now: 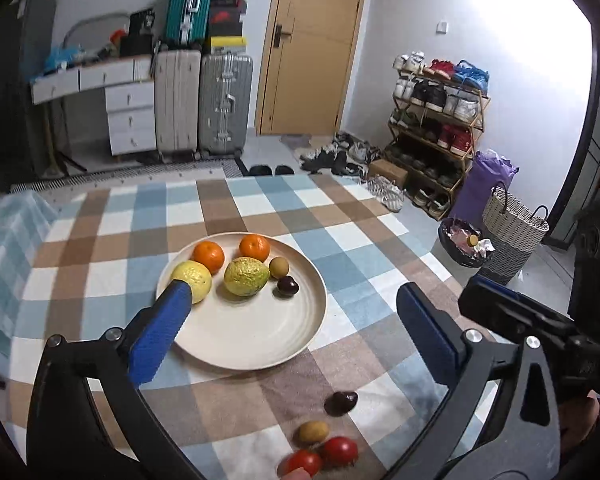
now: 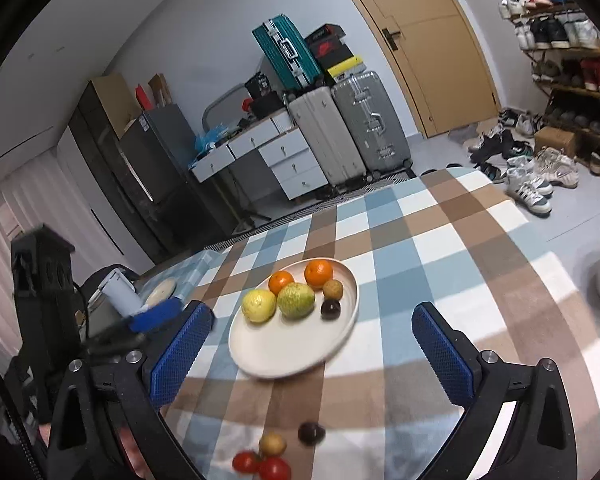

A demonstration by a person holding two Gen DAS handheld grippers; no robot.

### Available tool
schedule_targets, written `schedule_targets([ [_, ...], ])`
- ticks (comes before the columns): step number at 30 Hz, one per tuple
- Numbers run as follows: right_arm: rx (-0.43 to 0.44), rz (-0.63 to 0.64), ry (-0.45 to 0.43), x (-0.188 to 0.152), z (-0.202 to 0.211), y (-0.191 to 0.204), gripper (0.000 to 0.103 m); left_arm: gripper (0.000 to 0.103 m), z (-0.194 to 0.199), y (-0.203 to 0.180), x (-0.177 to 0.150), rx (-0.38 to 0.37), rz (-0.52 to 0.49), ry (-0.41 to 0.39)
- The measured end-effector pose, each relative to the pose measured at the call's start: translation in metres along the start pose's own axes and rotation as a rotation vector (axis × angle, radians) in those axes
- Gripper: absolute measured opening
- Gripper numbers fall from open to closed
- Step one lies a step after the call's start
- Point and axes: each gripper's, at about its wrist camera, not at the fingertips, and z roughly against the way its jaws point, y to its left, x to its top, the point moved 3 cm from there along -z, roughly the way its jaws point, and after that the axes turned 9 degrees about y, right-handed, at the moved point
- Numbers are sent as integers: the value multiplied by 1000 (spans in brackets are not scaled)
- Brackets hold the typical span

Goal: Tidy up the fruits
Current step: 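Open both tools to set the plum and brown fruit on the plate, then move the right tool down to a red tomato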

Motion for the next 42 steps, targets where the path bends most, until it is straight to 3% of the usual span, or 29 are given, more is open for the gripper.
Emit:
schedule_targets([
  [12,-36,145,-75,-39,54,46,103,102,87,-2,-43,84,27,-57],
  [19,-34,225,-10,-69,48,71,103,102,112,13,-74,105,51,-86],
  [28,-38,242,72,-99,32,70,103,102,99,35,-121,70,106,-48],
  [42,24,200,231,-126,-17,52,102,102,48,65,-147,54,175,39],
])
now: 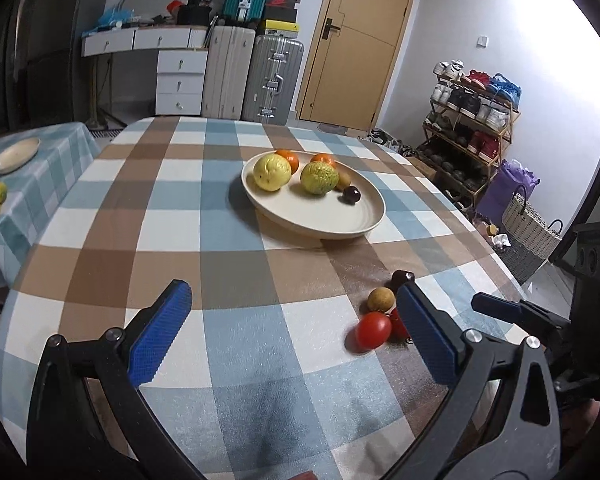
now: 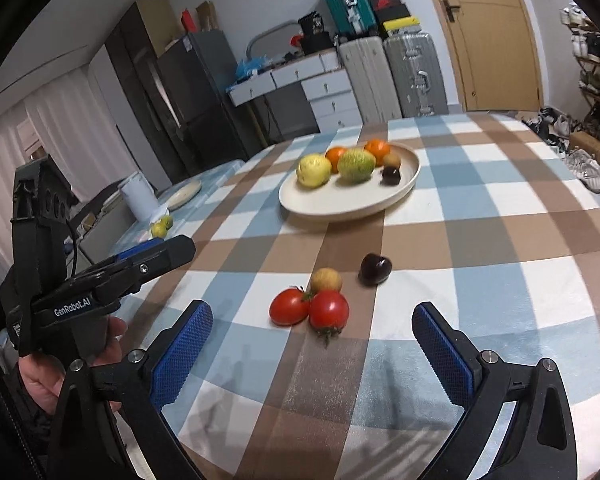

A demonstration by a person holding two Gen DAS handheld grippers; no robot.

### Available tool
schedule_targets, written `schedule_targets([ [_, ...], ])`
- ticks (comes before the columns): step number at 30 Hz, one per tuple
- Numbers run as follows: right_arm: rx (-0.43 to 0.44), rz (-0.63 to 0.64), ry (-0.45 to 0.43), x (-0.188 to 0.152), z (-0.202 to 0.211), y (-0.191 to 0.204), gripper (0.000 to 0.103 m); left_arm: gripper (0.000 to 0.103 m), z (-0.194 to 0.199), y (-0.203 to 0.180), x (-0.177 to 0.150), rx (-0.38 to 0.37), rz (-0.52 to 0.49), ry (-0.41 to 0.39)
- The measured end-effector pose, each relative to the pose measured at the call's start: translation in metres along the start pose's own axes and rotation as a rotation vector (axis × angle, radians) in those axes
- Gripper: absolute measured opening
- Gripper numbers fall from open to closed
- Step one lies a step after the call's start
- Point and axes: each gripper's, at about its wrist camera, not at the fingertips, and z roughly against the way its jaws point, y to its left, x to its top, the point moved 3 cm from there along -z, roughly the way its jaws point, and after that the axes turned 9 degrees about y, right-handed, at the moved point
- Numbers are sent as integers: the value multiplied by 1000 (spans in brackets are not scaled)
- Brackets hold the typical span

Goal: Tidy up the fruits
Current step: 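Move the right tool down to a red tomato, then close the right tool on the red tomato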

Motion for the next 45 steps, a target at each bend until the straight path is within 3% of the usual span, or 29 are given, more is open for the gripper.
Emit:
schedule_targets([
  [11,24,-45,75,4,-26,-14,81,102,-21,6,1,-24,4,28],
  [19,24,-40,119,5,-40,-15,72,102,-39,8,-1,-32,5,65],
  [34,23,-53,148,5,-50,-18,30,102,-52,10,-3,-38,7,86],
  [45,36,-77,109,4,-40,-24,29,102,-53,-1,-3,-43,-29,87],
])
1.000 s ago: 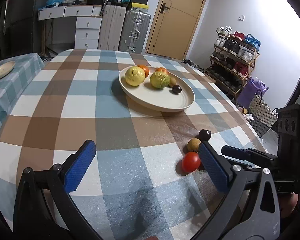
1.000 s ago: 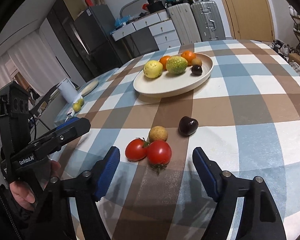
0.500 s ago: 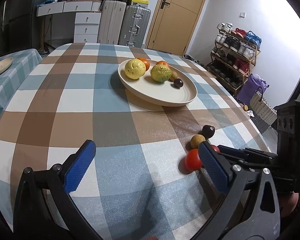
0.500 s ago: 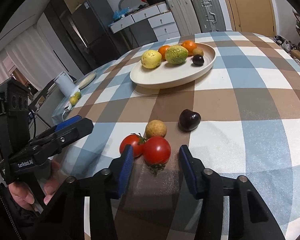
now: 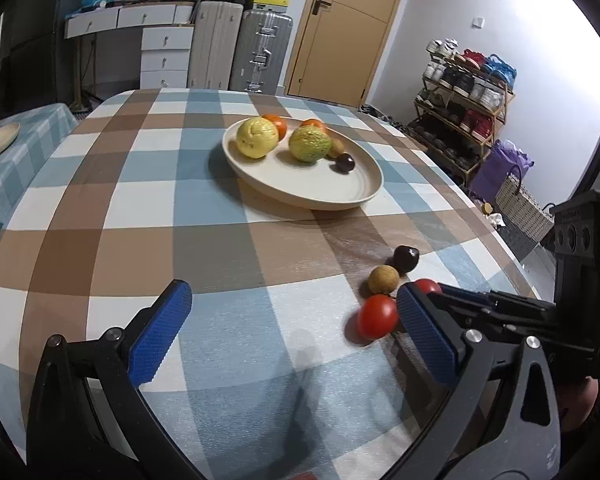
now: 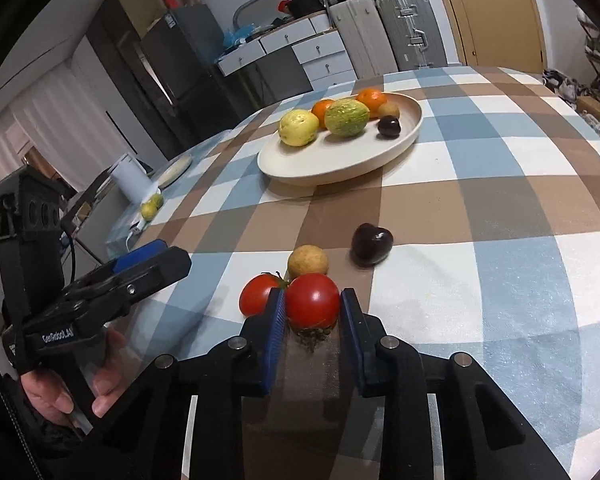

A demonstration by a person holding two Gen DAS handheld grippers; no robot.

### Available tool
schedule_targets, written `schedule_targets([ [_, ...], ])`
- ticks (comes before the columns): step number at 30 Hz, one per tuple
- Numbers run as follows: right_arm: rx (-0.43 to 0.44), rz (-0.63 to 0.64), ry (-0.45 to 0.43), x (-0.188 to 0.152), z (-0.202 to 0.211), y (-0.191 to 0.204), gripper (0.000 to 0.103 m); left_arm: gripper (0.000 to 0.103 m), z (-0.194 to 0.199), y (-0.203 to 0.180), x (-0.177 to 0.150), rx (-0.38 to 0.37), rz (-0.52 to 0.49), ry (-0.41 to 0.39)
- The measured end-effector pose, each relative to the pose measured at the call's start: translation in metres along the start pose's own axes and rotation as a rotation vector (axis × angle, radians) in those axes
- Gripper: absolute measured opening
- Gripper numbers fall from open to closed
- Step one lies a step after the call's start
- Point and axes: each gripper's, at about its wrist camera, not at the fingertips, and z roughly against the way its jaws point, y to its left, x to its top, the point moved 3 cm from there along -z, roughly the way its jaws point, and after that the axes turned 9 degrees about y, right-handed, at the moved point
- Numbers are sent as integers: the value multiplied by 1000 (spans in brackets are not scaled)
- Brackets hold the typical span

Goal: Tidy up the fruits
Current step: 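Close the right tool on the red tomato, then close the left tool on the other red tomato while the right tool holds its tomato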

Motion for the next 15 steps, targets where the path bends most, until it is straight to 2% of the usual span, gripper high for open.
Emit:
schedule_targets([
  [5,3,-2,-37,-1,12,-3,29,102,0,-14,4,-10,-56,15],
  [12,-8,-19,-100,-3,32,-17,29,102,-21,-37,2,-30,-153,110],
  [15,-3,-33,-139,-3,42,-23,29,102,-33,-46,-2,-6,-180,148],
])
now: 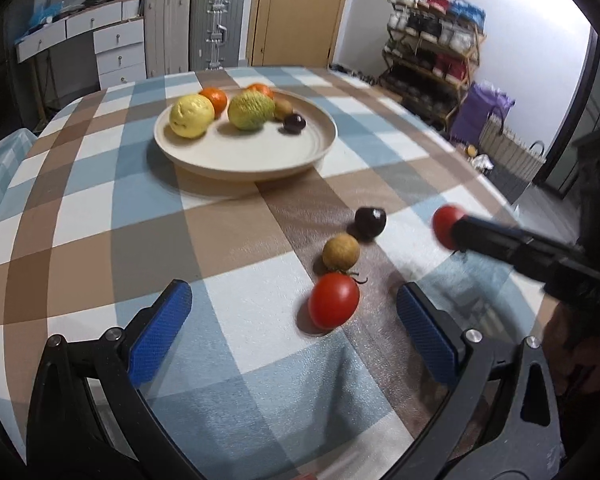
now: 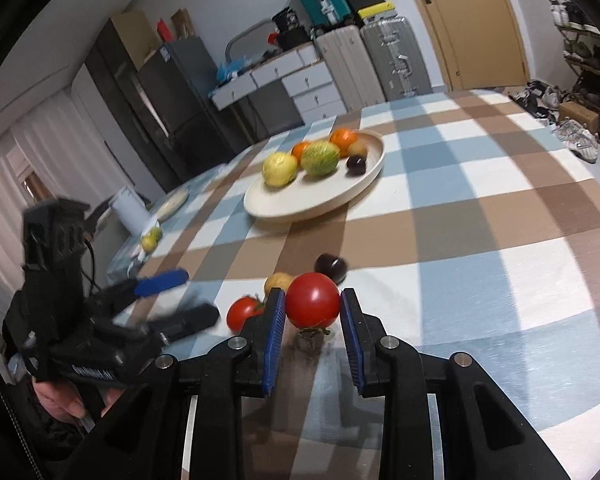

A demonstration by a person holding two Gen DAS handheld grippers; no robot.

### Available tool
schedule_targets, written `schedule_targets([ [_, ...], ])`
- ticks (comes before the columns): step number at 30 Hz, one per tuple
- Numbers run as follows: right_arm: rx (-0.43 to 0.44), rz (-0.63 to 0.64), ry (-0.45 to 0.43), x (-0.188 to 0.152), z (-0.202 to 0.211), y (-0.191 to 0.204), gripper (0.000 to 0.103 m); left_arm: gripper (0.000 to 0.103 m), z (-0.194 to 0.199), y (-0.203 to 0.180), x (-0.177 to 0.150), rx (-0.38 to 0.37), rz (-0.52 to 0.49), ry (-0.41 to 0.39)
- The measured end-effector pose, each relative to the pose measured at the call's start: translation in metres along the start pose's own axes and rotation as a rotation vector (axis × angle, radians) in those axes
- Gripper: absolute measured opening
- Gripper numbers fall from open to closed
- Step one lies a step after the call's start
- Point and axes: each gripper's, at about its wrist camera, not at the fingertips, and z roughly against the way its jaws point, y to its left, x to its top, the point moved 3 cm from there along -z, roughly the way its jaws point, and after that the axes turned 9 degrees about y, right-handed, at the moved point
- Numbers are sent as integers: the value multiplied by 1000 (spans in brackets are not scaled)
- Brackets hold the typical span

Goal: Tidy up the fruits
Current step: 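Close the left tool on the other red tomato while the right tool holds its tomato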

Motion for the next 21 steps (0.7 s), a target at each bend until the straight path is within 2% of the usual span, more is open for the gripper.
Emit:
schedule_targets([
  [4,1,7,-17,0,5,-3,29,102,-15,-9,0,14,-26,59],
  [7,14,8,-33,-1,8,-4,29,100,-19,-13,0,-8,-36,69],
  [9,22,12,-39,-2,9,-4,29,96,-20,-15,1,-20,-39,65],
  [11,26,16,-39,-3,10,-4,29,76,-18,-16,2,-36,-40,56],
  [15,34,7,-34,-4,9,-7,29,55,-17,-18,3,-71,-45,61],
  [17,36,3,-34,-4,9,-8,29,31,-18,-17,2,-90,-40,74],
  [18,36,3,-35,-4,9,-8,29,26,-19,-16,1,-95,-41,82],
  [21,34,3,-32,-5,9,-8,29,26,-18,-14,-1,-134,-37,84],
])
